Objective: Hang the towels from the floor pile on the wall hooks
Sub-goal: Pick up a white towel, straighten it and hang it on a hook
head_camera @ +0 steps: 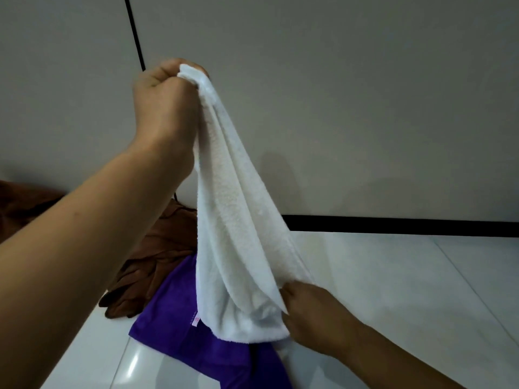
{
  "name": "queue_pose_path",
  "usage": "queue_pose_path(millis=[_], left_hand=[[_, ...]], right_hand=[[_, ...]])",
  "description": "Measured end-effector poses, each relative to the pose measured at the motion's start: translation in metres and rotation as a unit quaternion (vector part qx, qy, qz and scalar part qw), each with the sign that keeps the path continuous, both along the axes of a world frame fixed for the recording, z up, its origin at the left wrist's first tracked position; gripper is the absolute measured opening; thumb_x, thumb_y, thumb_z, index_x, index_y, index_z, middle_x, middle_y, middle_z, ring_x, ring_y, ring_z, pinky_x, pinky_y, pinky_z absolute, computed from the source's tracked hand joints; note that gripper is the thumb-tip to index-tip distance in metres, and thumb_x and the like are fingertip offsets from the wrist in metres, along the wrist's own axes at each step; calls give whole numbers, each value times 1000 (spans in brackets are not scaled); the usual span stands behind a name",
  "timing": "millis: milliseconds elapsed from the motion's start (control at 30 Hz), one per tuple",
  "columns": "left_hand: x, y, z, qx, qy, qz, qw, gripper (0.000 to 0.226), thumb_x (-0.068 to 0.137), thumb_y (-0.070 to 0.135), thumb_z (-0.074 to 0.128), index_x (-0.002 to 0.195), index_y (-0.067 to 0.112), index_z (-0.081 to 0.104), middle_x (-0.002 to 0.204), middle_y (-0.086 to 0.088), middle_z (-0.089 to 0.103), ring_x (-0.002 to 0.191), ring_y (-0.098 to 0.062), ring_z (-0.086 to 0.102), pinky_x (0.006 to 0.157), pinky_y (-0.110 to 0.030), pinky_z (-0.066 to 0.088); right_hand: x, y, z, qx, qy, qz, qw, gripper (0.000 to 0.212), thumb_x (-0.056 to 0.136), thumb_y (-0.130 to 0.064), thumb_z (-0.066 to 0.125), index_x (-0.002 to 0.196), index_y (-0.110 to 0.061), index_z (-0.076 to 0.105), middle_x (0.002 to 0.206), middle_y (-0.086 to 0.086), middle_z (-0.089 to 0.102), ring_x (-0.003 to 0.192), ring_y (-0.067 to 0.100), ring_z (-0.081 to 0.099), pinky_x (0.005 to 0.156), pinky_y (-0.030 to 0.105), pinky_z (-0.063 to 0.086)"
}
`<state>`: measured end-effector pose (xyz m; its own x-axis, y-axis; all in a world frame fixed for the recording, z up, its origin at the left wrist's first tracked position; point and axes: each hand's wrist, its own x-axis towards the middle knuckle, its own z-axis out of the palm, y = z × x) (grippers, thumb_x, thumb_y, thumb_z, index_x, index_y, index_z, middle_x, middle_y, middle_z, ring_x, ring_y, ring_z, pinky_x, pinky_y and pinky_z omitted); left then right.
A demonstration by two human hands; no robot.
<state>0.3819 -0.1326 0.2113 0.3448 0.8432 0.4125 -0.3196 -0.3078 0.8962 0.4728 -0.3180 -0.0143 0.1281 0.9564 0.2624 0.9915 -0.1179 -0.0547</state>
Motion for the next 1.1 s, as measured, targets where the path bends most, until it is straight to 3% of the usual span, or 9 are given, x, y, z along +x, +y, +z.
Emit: queue_pose_path(millis=[100, 267, 333, 467, 567, 667, 767, 900, 1100], left_hand=[[-5, 15, -12, -23, 41, 53, 997, 29, 71, -2, 38, 53, 18, 49, 35, 14, 42, 38, 0, 41, 44, -11, 32], [-17, 43, -47, -60, 126, 124, 982, 37, 73, -8, 34, 53, 18, 52, 37, 10, 44, 34, 0, 37, 42, -14, 30], [-23, 50, -59, -68, 159, 139, 975, 34, 72, -7, 35, 56, 18, 51, 42, 7, 46, 37, -1, 39, 40, -14, 31], [-29, 58, -67, -91, 175, 149, 969, 34, 70, -9, 33, 57, 17, 51, 35, 11, 44, 34, -2, 37, 36, -10, 27], [-29, 62, -64, -134, 177, 172, 960, 34, 70, -10, 31, 60, 17, 49, 55, 0, 43, 50, -10, 36, 39, -12, 29], [-26, 59, -62, -169, 174, 174, 954, 37, 71, -13, 32, 58, 19, 47, 46, 3, 44, 50, -11, 34, 41, -14, 30], [-22, 54, -57, -188, 169, 170, 953, 37, 72, -13, 33, 58, 19, 44, 34, 10, 40, 50, -12, 30, 43, -18, 29], [-19, 45, -51, -154, 166, 151, 962, 39, 75, -13, 31, 61, 19, 49, 50, 3, 47, 45, -6, 38, 33, -8, 28], [-14, 37, -52, -114, 180, 123, 969, 38, 72, -14, 28, 57, 15, 48, 27, 15, 37, 26, 0, 33, 32, -7, 25]], right_hand=[[20, -9, 2, -5, -19, -41, 999, 6, 59, -27, 59, 60, -22, 62, 58, -8, 61, 48, 9, 59, 42, 17, 42], [58, -24, 36, -1, 10, -124, 992, 48, 80, -54, 30, 66, -20, 61, 67, -3, 66, 63, 20, 64, 49, 23, 43], [64, -28, 53, 41, 0, -147, 988, 50, 82, -60, 32, 55, -23, 53, 56, -2, 61, 54, 21, 61, 44, 22, 34], [75, -32, 86, 122, -58, -136, 982, 49, 83, -53, 40, 48, -21, 50, 46, 1, 56, 42, 21, 57, 40, 19, 29], [79, -34, 111, 192, -101, -126, 968, 45, 86, -44, 44, 55, -13, 56, 50, 8, 58, 42, 26, 57, 42, 22, 40], [79, -33, 133, 249, -162, -156, 942, 34, 87, -35, 53, 71, -7, 61, 54, 12, 59, 41, 29, 55, 43, 25, 41], [76, -31, 149, 281, -134, -206, 928, 29, 83, -29, 68, 86, -2, 56, 59, 14, 58, 43, 29, 53, 49, 23, 35], [75, -31, 153, 268, -65, -267, 923, 37, 86, -24, 66, 110, 3, 57, 90, 22, 64, 74, 40, 62, 62, 37, 44], [81, -36, 139, 230, -44, -292, 927, 24, 89, -20, 60, 96, 3, 62, 85, 19, 58, 75, 36, 54, 64, 33, 36]])
